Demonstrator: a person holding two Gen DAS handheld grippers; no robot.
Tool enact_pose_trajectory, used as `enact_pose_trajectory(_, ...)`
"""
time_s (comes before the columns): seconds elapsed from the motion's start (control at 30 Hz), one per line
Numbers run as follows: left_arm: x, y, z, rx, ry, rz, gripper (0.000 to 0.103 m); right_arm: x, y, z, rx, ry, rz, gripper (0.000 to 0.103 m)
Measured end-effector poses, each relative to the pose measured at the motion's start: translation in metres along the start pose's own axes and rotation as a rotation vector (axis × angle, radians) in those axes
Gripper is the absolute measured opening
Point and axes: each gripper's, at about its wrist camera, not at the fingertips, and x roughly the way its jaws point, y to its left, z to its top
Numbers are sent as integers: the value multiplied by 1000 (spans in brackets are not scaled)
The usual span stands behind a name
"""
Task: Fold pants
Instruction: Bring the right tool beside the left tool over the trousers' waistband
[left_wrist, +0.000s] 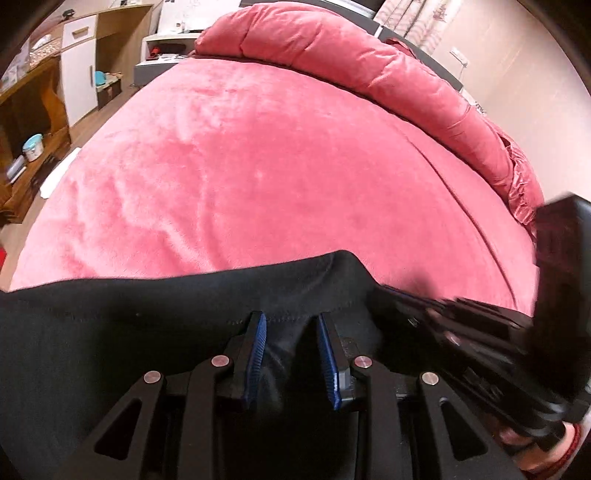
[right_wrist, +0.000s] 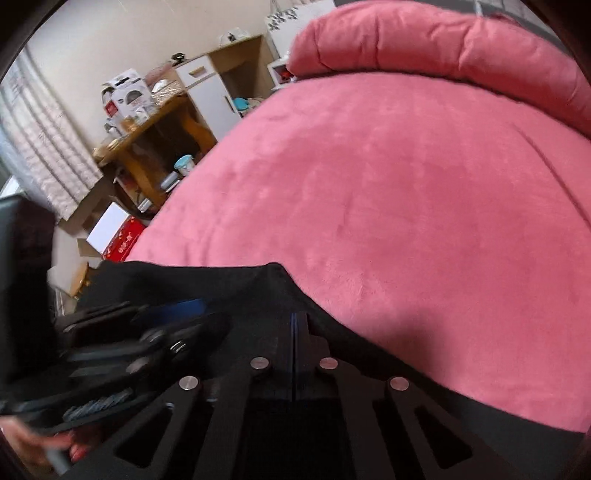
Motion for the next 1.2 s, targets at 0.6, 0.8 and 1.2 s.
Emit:
enact_pose_trajectory(0.6,-72,2,-83,39,-72,110,31,-122,-53,-82,189,-173,-83,35)
enact_pose_trajectory(0.8,-65,-1,-86,58,-51,158,31,-189,-115,-135,395,-229,-207,41)
enact_pose_trajectory(1.2,-72,-13,-95,64,-64,131,31,-327,-247,-268,937,-458,-440,49)
